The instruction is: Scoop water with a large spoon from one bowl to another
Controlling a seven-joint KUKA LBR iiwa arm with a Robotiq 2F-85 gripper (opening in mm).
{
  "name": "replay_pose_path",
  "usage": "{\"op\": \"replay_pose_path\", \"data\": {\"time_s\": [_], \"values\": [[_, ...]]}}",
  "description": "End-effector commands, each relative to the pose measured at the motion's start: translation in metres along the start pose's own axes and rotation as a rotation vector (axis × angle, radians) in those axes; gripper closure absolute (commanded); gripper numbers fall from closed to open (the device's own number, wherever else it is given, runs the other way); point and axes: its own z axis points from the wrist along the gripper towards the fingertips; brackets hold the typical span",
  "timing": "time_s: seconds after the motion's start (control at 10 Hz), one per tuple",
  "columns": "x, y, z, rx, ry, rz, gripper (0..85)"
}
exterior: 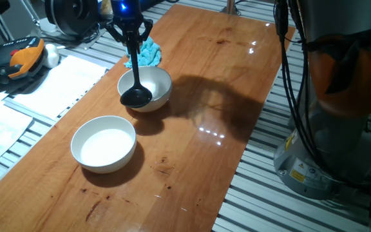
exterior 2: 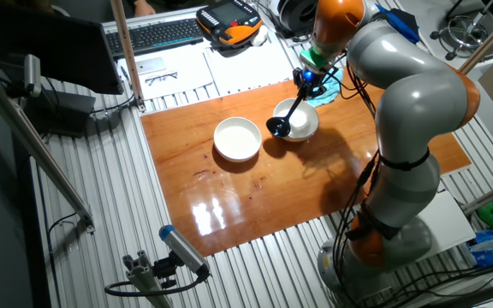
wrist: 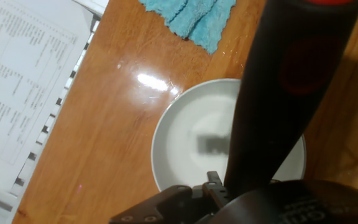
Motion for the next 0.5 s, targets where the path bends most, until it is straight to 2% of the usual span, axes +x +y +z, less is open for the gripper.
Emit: {"op": "replay_pose_path", "data": {"time_s": [0.0, 0.1, 0.4], "values": [[0.0002, 0.0002, 0.0000, -0.007, 0.025, 0.011, 85.0], [0.0002, 0.0002, 0.0000, -0.015, 0.045, 0.034, 85.0], [0.0002, 0.0002, 0.0000, -0.020, 0.041, 0.045, 85.0]]}}
